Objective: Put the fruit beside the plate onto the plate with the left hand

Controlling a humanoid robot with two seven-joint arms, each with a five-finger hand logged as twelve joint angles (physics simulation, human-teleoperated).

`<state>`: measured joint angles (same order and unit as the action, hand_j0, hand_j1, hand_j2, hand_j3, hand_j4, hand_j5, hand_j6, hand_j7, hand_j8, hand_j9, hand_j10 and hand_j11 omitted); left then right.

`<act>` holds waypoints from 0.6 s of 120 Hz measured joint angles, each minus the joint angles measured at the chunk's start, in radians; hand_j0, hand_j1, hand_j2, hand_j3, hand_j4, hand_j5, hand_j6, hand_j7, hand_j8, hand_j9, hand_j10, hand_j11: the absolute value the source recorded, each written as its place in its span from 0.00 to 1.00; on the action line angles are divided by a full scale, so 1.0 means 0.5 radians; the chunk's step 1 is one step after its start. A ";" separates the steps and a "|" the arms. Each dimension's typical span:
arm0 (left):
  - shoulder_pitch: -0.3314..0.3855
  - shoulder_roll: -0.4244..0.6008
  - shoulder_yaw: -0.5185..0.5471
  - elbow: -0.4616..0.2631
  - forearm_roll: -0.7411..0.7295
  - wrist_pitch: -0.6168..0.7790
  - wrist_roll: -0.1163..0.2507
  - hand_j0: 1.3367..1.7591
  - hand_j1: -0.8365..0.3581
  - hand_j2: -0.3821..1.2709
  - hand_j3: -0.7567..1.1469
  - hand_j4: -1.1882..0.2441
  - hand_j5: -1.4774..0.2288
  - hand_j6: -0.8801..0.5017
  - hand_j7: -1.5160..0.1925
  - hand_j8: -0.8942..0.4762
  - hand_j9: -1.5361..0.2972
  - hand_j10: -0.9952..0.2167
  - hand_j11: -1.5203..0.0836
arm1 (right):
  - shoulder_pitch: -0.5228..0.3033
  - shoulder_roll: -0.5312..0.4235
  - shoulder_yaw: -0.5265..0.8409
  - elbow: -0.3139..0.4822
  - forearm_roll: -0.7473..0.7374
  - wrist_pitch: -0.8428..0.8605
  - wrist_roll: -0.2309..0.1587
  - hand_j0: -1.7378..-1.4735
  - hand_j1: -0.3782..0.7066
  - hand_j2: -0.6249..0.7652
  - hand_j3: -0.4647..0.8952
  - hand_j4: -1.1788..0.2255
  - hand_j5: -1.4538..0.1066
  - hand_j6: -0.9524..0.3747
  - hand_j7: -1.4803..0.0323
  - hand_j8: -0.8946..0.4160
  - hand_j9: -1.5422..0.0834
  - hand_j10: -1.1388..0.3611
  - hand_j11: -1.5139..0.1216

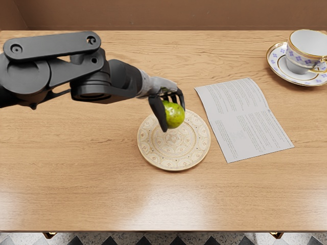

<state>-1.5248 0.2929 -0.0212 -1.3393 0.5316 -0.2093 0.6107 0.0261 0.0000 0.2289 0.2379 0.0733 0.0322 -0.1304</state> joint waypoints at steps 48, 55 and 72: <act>0.025 -0.171 0.021 0.213 0.025 -0.003 0.000 0.74 0.42 0.42 0.40 0.64 0.25 0.46 0.30 0.45 0.29 0.24 0.31 | 0.000 0.000 -0.001 0.000 -0.001 0.000 0.000 0.30 0.06 0.45 0.34 0.82 0.91 0.70 0.96 0.66 0.93 0.74 0.90; 0.030 -0.177 0.026 0.235 0.029 -0.003 0.000 0.74 0.43 0.42 0.40 0.64 0.25 0.46 0.30 0.44 0.29 0.24 0.31 | 0.000 0.000 -0.001 0.000 -0.001 0.000 0.000 0.30 0.06 0.45 0.34 0.82 0.91 0.70 0.96 0.66 0.93 0.74 0.90; 0.034 -0.208 0.049 0.266 0.031 -0.001 0.000 0.74 0.43 0.42 0.40 0.64 0.25 0.46 0.30 0.44 0.29 0.23 0.31 | 0.000 0.000 -0.001 0.000 -0.002 0.000 0.000 0.30 0.06 0.45 0.34 0.82 0.91 0.70 0.96 0.66 0.93 0.74 0.90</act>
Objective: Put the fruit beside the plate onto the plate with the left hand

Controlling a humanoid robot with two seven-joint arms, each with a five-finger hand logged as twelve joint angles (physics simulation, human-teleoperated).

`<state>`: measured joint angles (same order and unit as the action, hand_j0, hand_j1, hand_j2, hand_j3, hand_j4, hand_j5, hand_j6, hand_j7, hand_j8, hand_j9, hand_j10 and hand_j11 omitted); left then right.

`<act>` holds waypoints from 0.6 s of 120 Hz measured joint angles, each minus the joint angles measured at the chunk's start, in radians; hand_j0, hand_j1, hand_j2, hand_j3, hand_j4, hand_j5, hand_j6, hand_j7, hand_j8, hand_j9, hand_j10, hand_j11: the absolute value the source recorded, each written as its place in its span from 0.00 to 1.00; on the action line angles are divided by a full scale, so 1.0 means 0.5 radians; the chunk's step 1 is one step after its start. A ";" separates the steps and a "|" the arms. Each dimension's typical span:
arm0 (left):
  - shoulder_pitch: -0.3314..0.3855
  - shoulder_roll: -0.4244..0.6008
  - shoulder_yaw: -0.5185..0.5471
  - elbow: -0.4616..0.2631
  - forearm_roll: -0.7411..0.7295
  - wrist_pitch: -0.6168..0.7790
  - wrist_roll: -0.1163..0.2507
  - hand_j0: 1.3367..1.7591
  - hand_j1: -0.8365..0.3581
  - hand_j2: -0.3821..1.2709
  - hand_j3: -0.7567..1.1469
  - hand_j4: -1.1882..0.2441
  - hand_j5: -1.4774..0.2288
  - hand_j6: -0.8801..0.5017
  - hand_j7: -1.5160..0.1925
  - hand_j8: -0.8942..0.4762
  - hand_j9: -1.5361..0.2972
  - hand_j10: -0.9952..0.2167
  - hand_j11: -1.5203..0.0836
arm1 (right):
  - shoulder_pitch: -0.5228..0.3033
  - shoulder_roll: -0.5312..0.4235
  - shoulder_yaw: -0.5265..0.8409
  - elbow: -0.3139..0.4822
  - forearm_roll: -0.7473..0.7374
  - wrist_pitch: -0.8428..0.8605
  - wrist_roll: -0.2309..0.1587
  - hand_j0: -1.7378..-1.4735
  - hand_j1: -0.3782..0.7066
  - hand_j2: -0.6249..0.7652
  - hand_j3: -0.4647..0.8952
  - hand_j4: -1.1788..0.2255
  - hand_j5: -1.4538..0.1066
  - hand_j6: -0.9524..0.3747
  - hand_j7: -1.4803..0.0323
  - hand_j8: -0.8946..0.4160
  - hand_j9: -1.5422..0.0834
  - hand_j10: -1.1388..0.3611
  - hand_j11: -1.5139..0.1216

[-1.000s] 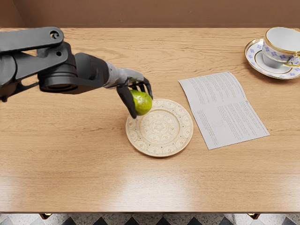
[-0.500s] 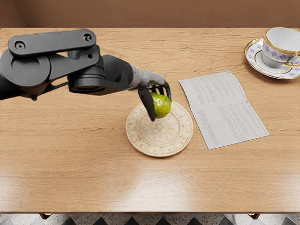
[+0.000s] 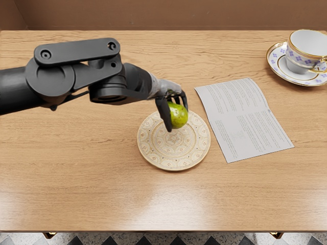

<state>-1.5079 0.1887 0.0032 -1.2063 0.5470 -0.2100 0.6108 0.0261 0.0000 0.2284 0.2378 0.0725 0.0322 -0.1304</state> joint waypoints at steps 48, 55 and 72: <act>0.015 0.000 0.008 0.005 -0.002 0.174 0.000 0.75 0.69 0.31 0.40 0.69 0.58 0.50 0.61 0.50 0.58 0.53 0.65 | 0.000 0.000 -0.002 0.000 0.000 0.000 0.000 0.30 0.06 0.45 0.34 0.82 0.91 0.70 0.96 0.66 0.93 0.74 0.90; 0.012 0.002 0.008 0.005 -0.005 0.190 0.000 0.76 0.74 0.30 0.40 0.70 0.63 0.51 0.66 0.52 0.62 0.58 0.70 | 0.000 0.000 -0.002 0.000 0.000 0.000 0.000 0.30 0.06 0.45 0.34 0.82 0.91 0.70 0.96 0.66 0.93 0.74 0.90; 0.006 0.003 0.006 -0.002 -0.009 0.206 0.000 0.76 0.83 0.27 0.40 0.74 0.72 0.55 0.74 0.56 0.70 0.67 0.80 | 0.000 0.000 -0.002 0.000 0.000 0.000 0.000 0.30 0.06 0.45 0.34 0.82 0.91 0.70 0.96 0.66 0.93 0.74 0.90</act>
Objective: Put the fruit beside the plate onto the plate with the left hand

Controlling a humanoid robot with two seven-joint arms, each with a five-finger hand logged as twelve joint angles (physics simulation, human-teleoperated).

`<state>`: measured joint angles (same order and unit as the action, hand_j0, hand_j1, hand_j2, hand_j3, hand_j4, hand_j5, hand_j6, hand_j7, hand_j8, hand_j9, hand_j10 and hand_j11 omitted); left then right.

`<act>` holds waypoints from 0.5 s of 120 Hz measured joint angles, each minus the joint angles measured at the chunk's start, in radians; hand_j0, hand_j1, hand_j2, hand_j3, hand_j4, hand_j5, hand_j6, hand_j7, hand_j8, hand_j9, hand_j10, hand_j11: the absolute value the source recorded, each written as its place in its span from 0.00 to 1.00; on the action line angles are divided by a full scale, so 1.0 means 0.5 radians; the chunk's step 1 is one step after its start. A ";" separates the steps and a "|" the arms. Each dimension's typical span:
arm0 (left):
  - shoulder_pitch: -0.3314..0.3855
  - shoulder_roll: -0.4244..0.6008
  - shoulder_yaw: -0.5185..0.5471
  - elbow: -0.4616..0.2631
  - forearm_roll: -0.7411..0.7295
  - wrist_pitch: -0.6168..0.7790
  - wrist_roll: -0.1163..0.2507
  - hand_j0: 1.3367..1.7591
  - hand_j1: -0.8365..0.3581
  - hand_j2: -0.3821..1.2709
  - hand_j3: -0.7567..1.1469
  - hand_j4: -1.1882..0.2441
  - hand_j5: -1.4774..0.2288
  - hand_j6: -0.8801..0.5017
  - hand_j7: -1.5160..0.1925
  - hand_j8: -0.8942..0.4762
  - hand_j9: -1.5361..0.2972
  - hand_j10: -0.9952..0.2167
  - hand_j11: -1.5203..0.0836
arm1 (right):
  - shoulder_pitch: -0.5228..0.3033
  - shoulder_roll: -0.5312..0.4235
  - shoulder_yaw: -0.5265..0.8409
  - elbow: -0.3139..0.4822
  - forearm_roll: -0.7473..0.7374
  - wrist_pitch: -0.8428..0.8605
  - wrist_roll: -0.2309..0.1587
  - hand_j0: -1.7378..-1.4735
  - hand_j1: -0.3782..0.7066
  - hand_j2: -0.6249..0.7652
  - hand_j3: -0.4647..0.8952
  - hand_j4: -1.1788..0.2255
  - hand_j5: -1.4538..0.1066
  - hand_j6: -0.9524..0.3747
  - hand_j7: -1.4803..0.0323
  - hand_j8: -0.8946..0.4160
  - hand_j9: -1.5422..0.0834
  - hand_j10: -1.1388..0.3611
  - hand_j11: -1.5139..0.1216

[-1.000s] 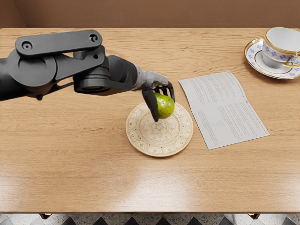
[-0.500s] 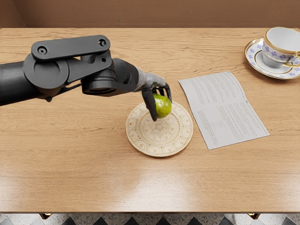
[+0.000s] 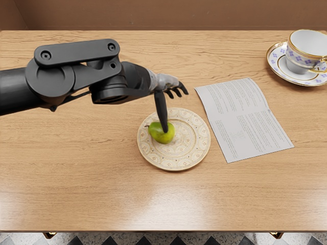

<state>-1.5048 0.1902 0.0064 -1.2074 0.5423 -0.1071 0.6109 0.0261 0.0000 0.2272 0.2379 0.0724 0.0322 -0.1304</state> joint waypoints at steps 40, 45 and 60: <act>0.015 0.497 -0.023 -0.302 -0.385 0.040 0.000 0.76 0.96 0.24 0.40 0.81 0.84 0.62 0.86 0.63 0.81 0.79 0.92 | 0.019 0.000 0.001 0.001 0.001 0.000 0.000 0.30 0.06 0.45 0.34 0.82 0.91 0.70 0.96 0.66 0.93 0.74 0.90; 0.017 0.598 -0.028 -0.373 -0.477 0.058 0.000 0.76 0.97 0.24 0.40 0.81 0.84 0.62 0.86 0.64 0.82 0.80 0.92 | 0.022 0.000 0.002 0.002 0.001 0.000 0.000 0.30 0.06 0.45 0.34 0.82 0.91 0.70 0.96 0.66 0.93 0.74 0.90; 0.050 0.780 -0.039 -0.530 -0.754 0.073 0.000 0.76 0.98 0.23 0.40 0.82 0.85 0.63 0.87 0.64 0.83 0.81 0.93 | 0.026 0.000 0.002 0.003 0.001 0.000 0.000 0.30 0.06 0.45 0.34 0.82 0.91 0.70 0.96 0.66 0.93 0.74 0.90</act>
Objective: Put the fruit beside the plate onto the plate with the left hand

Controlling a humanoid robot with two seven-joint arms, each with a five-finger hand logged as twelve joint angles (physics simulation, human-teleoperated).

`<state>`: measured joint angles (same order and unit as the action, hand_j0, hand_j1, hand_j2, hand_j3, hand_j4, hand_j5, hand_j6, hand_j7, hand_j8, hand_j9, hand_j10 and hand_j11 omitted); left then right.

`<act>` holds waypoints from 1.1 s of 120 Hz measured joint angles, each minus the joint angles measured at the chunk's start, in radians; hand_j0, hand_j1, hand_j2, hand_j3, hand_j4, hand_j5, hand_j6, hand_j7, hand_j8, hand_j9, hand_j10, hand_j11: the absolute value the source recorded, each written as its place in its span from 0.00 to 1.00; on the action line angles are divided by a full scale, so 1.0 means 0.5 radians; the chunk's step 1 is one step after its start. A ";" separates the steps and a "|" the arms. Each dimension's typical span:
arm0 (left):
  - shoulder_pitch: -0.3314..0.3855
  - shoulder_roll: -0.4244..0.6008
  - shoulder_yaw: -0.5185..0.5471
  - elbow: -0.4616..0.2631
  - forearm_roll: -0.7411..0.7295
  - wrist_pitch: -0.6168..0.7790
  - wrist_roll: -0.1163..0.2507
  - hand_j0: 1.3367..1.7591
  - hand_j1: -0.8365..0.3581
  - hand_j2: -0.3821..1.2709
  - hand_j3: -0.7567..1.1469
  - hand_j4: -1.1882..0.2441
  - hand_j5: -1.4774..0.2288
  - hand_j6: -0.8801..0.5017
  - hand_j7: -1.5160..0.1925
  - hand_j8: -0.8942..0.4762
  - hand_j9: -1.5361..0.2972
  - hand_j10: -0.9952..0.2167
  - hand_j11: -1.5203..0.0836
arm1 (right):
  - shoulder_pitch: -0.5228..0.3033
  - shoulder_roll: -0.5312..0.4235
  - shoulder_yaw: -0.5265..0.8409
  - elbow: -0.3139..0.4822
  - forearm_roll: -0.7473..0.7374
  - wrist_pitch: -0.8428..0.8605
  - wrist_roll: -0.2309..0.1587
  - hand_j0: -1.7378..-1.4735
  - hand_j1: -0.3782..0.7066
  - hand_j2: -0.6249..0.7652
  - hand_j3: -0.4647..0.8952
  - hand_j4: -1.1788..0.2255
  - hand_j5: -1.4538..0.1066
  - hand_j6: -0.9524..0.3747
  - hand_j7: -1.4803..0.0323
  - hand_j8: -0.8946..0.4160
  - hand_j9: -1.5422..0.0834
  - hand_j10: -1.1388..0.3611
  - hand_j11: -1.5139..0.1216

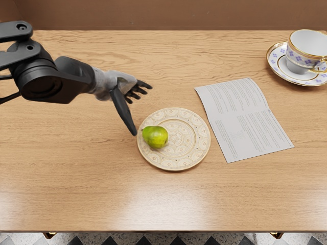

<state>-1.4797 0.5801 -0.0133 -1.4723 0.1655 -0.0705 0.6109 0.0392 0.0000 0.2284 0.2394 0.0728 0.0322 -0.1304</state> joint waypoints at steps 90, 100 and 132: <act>0.445 0.948 -0.312 -0.139 -0.972 -0.473 0.000 0.76 0.99 0.23 0.40 0.83 0.87 0.64 0.89 0.65 0.84 0.82 0.95 | 0.007 0.000 0.005 0.021 0.001 0.000 0.000 0.30 0.06 0.45 0.34 0.82 0.91 0.70 0.96 0.66 0.93 0.74 0.90; 0.452 0.969 -0.314 -0.129 -1.049 -0.526 0.000 0.76 0.99 0.23 0.40 0.83 0.87 0.64 0.89 0.65 0.84 0.82 0.95 | 0.006 0.000 0.005 0.021 0.001 0.000 0.000 0.30 0.06 0.45 0.34 0.82 0.91 0.70 0.96 0.66 0.93 0.74 0.90; 0.511 1.096 -0.314 -0.037 -1.286 -0.754 0.000 0.76 0.99 0.23 0.40 0.83 0.87 0.64 0.89 0.65 0.84 0.82 0.95 | 0.007 0.000 0.006 0.022 0.001 0.000 0.000 0.30 0.06 0.45 0.34 0.82 0.91 0.70 0.96 0.66 0.93 0.74 0.90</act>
<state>-1.2244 1.1281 -0.1702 -1.4909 -0.4775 -0.4476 0.6109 0.0428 0.0000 0.2316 0.2504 0.0736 0.0322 -0.1304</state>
